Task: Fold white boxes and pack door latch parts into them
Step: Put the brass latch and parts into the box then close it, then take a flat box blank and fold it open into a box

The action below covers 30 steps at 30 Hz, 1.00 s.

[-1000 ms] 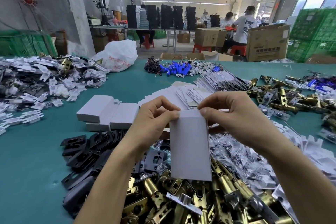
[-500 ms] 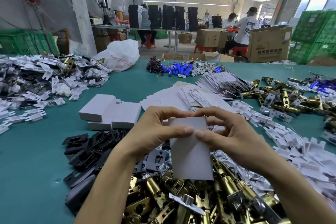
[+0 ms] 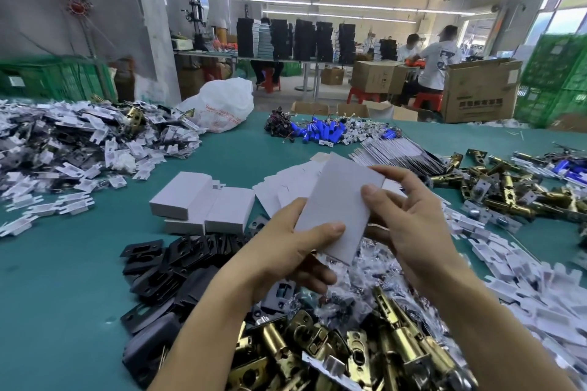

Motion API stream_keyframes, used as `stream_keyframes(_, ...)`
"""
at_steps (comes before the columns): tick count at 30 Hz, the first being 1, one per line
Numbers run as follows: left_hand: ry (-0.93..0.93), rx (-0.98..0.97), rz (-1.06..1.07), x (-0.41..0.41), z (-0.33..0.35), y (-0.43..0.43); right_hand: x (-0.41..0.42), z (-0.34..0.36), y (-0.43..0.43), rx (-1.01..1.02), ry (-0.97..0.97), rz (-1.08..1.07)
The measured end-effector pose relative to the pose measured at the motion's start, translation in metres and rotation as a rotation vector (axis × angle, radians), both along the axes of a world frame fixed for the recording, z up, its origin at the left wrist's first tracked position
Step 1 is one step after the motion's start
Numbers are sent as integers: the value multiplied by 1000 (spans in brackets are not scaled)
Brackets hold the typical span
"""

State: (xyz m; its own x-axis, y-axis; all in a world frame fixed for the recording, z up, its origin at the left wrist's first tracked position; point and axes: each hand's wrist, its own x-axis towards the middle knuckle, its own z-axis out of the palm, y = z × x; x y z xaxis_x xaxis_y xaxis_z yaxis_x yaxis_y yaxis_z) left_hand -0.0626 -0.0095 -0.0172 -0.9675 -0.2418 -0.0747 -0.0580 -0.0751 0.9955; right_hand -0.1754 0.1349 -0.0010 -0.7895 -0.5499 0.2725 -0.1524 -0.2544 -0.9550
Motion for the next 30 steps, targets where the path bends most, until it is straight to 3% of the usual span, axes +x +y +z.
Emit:
stream_keyframes(3, -20, 120, 231, -12, 4, -14, -10, 3, -8, 213, 70, 72)
stream_keyframes(9, -139, 184, 678, -36, -23, -90, -43, -19, -1, 631, 112, 18)
stream_keyframes(13, -161, 254, 850, -38, -50, -125, -68, -30, -8, 897, 410, -18)
stream_keyframes(19, -106, 412, 990, -46, -53, -137, -88, -37, -68, 1079, 744, 98)
stream_keyframes(22, -23, 521, 1072, -51, -52, -133, -85, -49, -103, 1244, 781, 154)
stream_keyframes(25, 25, 536, 1154, -52, -52, -132, -81, -65, -121, 1366, 795, -11)
stream_keyframes(30, 23, 423, 1332, -50, -46, -129, -81, -66, -123, 1329, 740, -156)
